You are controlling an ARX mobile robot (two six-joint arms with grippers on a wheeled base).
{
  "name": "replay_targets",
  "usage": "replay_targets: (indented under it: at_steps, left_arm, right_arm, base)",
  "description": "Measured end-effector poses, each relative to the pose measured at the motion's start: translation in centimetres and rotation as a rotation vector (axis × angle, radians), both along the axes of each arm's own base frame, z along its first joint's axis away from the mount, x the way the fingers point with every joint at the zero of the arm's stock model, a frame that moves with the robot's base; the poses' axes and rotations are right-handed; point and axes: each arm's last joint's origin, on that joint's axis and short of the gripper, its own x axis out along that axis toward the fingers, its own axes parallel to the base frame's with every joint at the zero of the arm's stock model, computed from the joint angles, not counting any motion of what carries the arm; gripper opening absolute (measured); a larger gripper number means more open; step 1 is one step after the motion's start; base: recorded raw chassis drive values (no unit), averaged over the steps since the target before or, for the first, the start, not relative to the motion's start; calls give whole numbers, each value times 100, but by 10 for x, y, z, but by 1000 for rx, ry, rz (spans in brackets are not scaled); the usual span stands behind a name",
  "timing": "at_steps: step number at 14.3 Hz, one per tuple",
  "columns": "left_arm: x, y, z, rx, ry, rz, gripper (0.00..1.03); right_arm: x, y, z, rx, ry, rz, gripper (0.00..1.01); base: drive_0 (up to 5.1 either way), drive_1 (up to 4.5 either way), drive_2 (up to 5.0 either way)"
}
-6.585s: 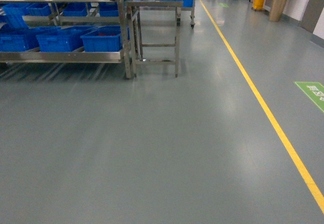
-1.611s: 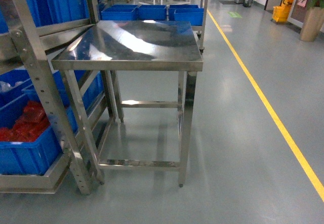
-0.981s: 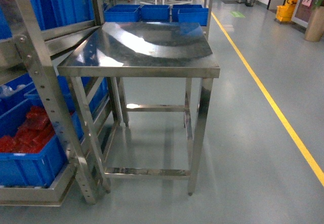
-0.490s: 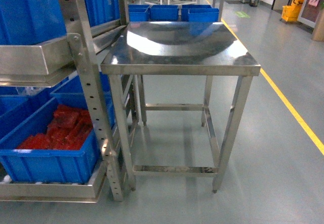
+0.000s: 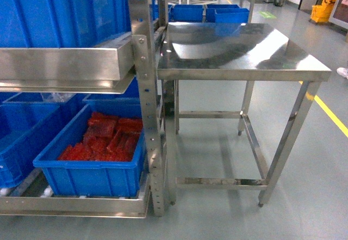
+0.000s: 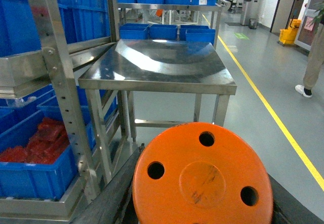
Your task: Sort blue parts and orange caps into right shelf containers
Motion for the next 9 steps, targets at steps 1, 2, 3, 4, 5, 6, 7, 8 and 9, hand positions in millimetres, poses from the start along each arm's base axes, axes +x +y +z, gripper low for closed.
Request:
replay_targets:
  at_steps: [1, 2, 3, 4, 5, 6, 7, 8, 9]
  left_arm:
    - [0, 0, 0, 0, 0, 0, 43]
    - [0, 0, 0, 0, 0, 0, 43]
    - [0, 0, 0, 0, 0, 0, 43]
    - [0, 0, 0, 0, -4, 0, 43]
    - [0, 0, 0, 0, 0, 0, 43]
    - [0, 0, 0, 0, -2, 1, 43]
    - [0, 0, 0, 0, 0, 0, 43]
    - [0, 0, 0, 0, 0, 0, 43]
    - [0, 0, 0, 0, -1, 0, 43]
  right_arm:
    - [0, 0, 0, 0, 0, 0, 45]
    - [0, 0, 0, 0, 0, 0, 45]
    - [0, 0, 0, 0, -1, 0, 45]
    - [0, 0, 0, 0, -3, 0, 45]
    - [0, 0, 0, 0, 2, 0, 45]
    - [0, 0, 0, 0, -4, 0, 45]
    - [0, 0, 0, 0, 0, 0, 45]
    - [0, 0, 0, 0, 0, 0, 45]
    - [0, 0, 0, 0, -5, 0, 45]
  base:
    - [-497, 239, 239]
    - [-494, 242, 242]
    - [-499, 238, 238]
    - [-505, 232, 232]
    - [-504, 232, 232]
    - [-502, 234, 234]
    - [-506, 230, 230]
    - [-504, 232, 232]
    - [-502, 235, 235]
